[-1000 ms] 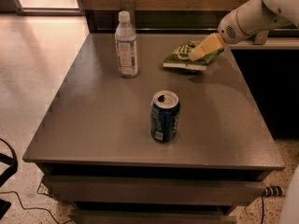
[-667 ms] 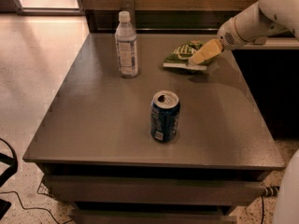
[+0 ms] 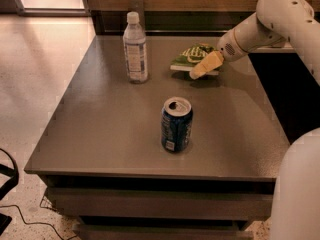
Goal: Pick green jalapeno chip bag
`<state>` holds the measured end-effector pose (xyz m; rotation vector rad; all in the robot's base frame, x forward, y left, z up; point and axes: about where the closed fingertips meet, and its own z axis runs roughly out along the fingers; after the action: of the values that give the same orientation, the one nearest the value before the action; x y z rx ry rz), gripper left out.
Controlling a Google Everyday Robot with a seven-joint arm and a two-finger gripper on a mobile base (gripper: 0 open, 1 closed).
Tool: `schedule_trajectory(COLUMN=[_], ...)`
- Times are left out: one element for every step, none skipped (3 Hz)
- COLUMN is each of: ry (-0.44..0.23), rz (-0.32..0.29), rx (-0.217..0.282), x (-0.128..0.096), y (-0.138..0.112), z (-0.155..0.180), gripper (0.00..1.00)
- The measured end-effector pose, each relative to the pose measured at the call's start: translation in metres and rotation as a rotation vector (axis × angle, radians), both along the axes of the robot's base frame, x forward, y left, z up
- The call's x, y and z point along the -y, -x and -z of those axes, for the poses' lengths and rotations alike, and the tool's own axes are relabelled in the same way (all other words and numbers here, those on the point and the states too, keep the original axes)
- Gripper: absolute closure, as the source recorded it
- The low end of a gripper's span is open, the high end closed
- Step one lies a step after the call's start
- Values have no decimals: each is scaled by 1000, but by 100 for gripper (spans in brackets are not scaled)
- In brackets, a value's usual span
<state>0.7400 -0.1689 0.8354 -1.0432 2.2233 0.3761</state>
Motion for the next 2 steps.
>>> schedule_trajectory(ry=[0, -1], rz=[-1, -4], rx=[-3, -7], x=[-1, -4], y=[0, -1], z=[2, 5], gripper=[17, 41])
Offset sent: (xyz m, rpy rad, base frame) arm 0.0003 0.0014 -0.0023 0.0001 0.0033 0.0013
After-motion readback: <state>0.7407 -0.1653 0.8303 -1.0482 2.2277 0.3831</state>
